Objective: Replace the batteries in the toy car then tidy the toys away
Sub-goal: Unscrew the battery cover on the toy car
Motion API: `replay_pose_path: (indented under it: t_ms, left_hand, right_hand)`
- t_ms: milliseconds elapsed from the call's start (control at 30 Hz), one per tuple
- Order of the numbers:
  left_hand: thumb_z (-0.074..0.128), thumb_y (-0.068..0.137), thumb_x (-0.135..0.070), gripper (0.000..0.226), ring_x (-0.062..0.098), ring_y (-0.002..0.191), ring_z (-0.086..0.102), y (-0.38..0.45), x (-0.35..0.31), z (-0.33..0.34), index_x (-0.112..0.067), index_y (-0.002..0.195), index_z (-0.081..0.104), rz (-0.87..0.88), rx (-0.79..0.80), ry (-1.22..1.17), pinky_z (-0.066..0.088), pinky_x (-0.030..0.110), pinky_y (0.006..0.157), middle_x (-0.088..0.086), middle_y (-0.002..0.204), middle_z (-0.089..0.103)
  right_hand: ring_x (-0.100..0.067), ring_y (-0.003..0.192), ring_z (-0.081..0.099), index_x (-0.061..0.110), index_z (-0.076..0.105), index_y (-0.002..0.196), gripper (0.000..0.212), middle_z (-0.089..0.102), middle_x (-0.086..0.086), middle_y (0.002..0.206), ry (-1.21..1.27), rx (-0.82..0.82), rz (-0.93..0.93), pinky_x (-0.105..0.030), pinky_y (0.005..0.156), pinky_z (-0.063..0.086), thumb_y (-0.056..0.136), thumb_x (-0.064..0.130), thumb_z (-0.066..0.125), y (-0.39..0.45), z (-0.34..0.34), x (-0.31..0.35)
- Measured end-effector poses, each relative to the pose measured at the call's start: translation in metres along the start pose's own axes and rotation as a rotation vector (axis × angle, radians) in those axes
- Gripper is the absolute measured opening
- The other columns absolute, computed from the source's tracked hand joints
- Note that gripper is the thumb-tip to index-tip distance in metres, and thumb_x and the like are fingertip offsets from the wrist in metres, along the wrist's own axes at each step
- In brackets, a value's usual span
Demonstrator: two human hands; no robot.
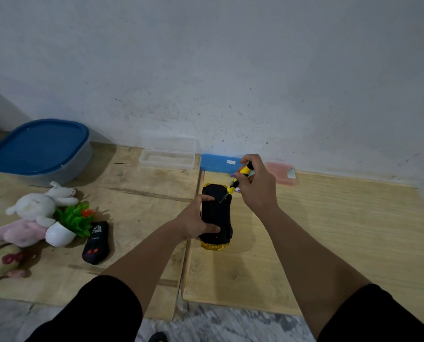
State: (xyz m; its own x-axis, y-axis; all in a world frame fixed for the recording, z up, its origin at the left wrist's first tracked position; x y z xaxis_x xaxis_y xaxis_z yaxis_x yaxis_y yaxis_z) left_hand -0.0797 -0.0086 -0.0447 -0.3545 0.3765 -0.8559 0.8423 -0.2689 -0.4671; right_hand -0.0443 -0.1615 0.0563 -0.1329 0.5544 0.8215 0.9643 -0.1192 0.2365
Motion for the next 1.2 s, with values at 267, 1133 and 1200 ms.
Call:
replay_pose_path:
  t_ms: [267,1133,1200]
  left_hand:
    - [0.078,0.071,-0.002,0.075,0.029,0.105,0.058,-0.006,0.002,0.006,-0.029,0.126,0.036,0.0,0.019,0.001,0.055,0.055,0.079,0.006,0.114,0.055]
    - [0.079,0.07,-0.004,0.073,0.028,0.109,0.056,-0.02,-0.001,0.01,-0.028,0.124,0.036,0.043,0.013,0.072,0.055,0.053,0.081,0.007,0.123,0.051]
    - [0.078,0.071,-0.003,0.073,0.029,0.108,0.056,-0.021,-0.004,0.015,-0.026,0.126,0.034,0.046,0.041,0.08,0.055,0.052,0.081,0.008,0.122,0.052]
  right_hand:
    - [-0.023,0.069,0.066,0.02,0.047,0.114,0.033,0.061,0.001,0.089,0.087,0.089,0.075,-0.024,0.059,0.056,0.089,-0.001,0.056,-0.004,0.001,0.0]
    - [-0.022,0.084,0.064,0.027,0.043,0.128,0.048,0.058,0.003,0.097,-0.005,0.074,0.039,-0.041,0.082,0.054,0.088,0.006,0.058,-0.013,-0.005,0.014]
    - [-0.022,0.084,0.063,0.021,0.039,0.127,0.044,0.061,0.003,0.098,0.001,0.102,0.058,-0.043,0.08,0.054,0.089,0.001,0.05,-0.014,0.0,0.013]
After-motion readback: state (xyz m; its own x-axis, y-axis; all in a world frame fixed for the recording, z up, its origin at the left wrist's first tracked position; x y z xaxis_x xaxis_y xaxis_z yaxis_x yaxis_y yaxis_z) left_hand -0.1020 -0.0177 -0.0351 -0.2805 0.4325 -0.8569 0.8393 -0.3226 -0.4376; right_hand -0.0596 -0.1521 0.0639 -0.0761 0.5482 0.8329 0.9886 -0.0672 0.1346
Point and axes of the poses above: each hand's wrist, its own y-axis towards the middle knuckle, its own z-axis out of the palm, x = y × z, the point moved 7 cm from there along y, towards the middle knuckle
